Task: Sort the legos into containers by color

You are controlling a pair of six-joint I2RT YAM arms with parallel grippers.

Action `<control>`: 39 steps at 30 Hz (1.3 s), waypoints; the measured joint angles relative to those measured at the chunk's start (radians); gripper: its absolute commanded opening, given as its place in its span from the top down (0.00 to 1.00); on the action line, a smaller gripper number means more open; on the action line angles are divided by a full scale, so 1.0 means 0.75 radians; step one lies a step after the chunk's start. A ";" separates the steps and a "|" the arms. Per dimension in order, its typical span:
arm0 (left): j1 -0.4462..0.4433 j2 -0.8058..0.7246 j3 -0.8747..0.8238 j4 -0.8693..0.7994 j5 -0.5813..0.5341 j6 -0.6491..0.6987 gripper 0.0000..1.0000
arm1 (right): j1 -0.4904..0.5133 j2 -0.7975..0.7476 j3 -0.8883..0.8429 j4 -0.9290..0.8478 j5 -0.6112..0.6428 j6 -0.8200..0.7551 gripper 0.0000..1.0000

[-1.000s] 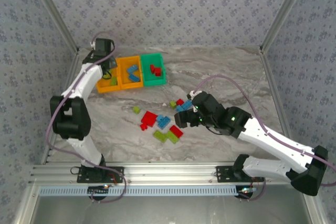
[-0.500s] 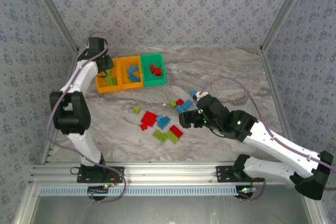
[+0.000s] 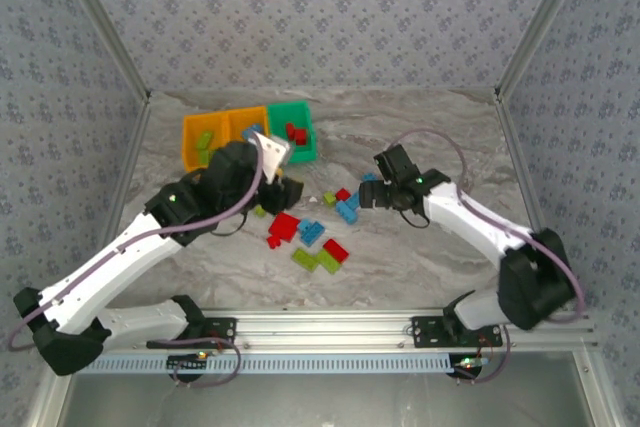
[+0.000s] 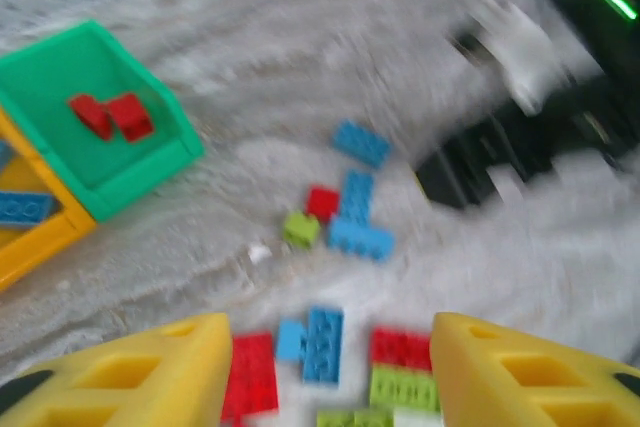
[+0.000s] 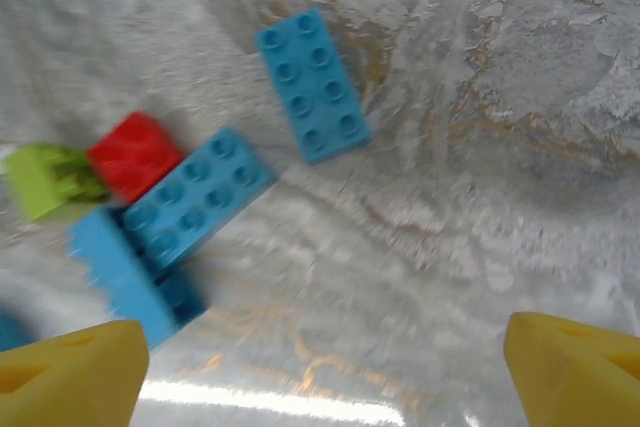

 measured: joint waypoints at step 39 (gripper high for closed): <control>-0.170 -0.203 -0.277 -0.192 -0.039 0.304 0.01 | -0.181 0.678 0.403 0.162 -0.282 -0.197 0.61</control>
